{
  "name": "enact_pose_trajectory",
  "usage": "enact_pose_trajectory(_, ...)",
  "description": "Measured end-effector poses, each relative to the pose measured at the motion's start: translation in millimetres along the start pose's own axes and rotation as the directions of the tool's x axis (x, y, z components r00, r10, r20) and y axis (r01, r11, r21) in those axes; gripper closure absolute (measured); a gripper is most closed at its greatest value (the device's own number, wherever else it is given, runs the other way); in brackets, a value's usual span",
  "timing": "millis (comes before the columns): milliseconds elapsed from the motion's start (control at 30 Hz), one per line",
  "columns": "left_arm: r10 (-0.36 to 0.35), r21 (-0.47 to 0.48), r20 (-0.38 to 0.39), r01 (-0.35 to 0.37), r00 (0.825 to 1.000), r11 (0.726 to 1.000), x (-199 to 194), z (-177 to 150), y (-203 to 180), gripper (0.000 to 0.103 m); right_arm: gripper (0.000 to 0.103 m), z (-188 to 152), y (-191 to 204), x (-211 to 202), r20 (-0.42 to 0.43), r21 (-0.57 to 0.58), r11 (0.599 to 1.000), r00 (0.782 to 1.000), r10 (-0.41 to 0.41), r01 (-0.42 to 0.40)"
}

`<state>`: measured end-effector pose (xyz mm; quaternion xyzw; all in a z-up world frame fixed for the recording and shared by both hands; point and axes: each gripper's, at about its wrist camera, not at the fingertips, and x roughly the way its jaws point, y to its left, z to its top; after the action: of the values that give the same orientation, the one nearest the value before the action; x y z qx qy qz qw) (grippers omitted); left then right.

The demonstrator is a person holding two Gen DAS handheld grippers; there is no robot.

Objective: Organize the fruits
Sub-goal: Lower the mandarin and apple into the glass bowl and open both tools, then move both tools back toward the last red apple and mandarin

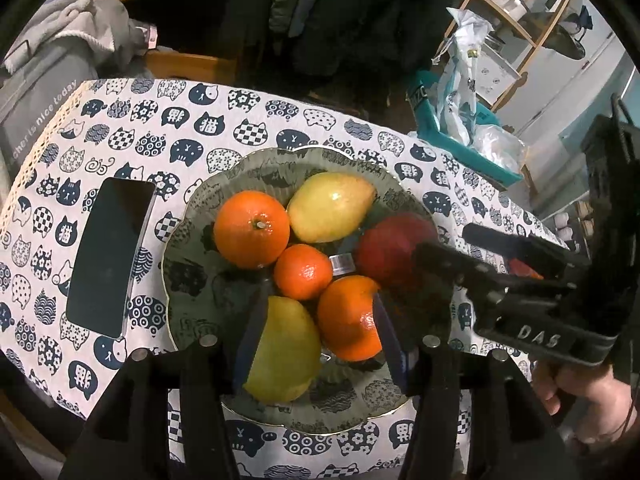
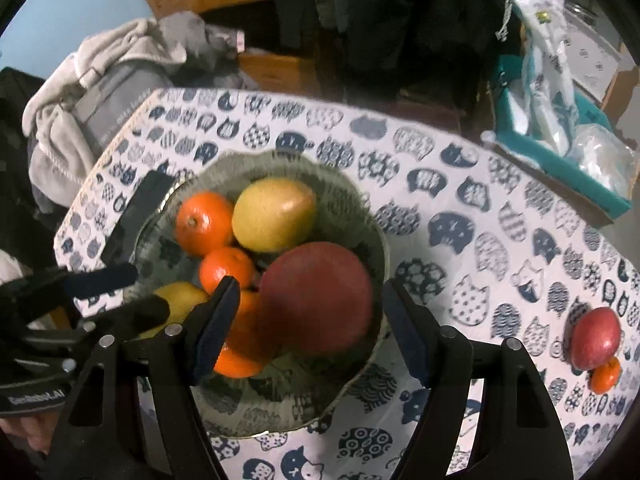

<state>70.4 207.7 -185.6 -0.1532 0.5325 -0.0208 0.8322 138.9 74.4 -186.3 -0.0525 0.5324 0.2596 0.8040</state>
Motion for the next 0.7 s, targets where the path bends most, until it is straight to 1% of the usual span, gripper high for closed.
enact_pose_trajectory(67, -0.008, 0.003, 0.006, 0.007, 1.000, 1.000, -4.2, 0.7, -2.8, 0.044, 0.028, 1.8, -1.5, -8.7, 0.021, 0.006, 1.000, 1.000, -0.008, 0.008)
enact_pose_trajectory(133, -0.005, 0.012, 0.017, 0.005, 1.000, 1.000, -9.2, 1.7, -6.6, 0.037, 0.028, 3.7, -2.9, -17.0, 0.042, 0.019, 1.000, 0.999, -0.009, 0.008)
enact_pose_trajectory(233, -0.011, 0.031, 0.038, 0.010, 0.999, 0.999, -18.7, 3.9, -15.2, 0.036, 0.028, 6.3, -4.6, -34.2, 0.088, 0.019, 0.999, 0.995, -0.040, 0.039)
enact_pose_trajectory(300, -0.018, 0.041, 0.056, 0.016, 0.998, 0.999, -26.7, 4.6, -22.2, 0.032, 0.028, 7.2, -5.3, -46.7, 0.120, 0.013, 0.998, 0.991, -0.064, 0.062)
enact_pose_trajectory(400, -0.025, 0.065, 0.085, 0.020, 0.996, 0.998, -37.7, 4.6, -31.1, 0.031, 0.028, 6.7, -7.3, -64.3, 0.165, 0.016, 0.996, 0.982, -0.089, 0.088)
enact_pose_trajectory(533, -0.029, 0.097, 0.125, 0.017, 0.992, 0.995, -52.5, 4.7, -44.5, 0.025, 0.028, 4.2, -10.3, -89.8, 0.220, 0.029, 0.995, 0.970, -0.100, 0.096)
enact_pose_trajectory(700, -0.056, 0.125, 0.144, 0.038, 0.988, 0.991, -64.8, 6.3, -60.6, 0.025, 0.028, 0.5, -16.6, -121.7, 0.269, 0.054, 0.995, 0.958, -0.101, 0.089)
